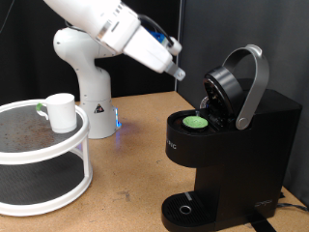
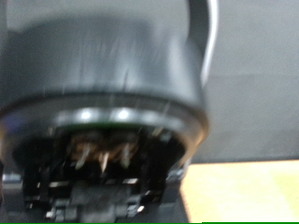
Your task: Make a cup of coffee with the keurig machine
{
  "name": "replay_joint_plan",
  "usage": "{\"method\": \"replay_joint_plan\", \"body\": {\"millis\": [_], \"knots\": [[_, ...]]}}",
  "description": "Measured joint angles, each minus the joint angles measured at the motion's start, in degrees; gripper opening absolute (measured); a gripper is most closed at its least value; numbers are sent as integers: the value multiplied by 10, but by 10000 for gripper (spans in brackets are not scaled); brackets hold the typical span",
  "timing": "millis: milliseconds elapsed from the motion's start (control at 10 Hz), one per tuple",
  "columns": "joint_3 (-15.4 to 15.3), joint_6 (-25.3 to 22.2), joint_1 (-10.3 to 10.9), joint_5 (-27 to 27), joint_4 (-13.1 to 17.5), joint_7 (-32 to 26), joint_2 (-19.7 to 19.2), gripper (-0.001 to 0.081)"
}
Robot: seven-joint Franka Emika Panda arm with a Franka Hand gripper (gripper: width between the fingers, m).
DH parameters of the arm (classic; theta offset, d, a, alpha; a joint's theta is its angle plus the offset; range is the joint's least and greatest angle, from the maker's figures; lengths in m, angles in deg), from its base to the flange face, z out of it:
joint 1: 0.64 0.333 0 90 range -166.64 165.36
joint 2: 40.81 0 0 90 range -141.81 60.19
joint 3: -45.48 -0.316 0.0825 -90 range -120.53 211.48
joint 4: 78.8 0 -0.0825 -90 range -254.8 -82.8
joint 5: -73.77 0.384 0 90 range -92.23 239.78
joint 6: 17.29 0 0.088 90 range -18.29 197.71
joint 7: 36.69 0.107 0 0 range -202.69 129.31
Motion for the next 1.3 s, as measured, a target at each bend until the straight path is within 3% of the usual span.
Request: {"method": "replay_joint_plan", "body": {"millis": [500,700,1000,1300], "knots": [[15,-69,-15,-11,47,44,42,807],[17,-81,-19,-15,50,48,44,807],[11,-85,-5,30,53,42,41,807],[-20,-76,19,47,68,58,35,807]]}}
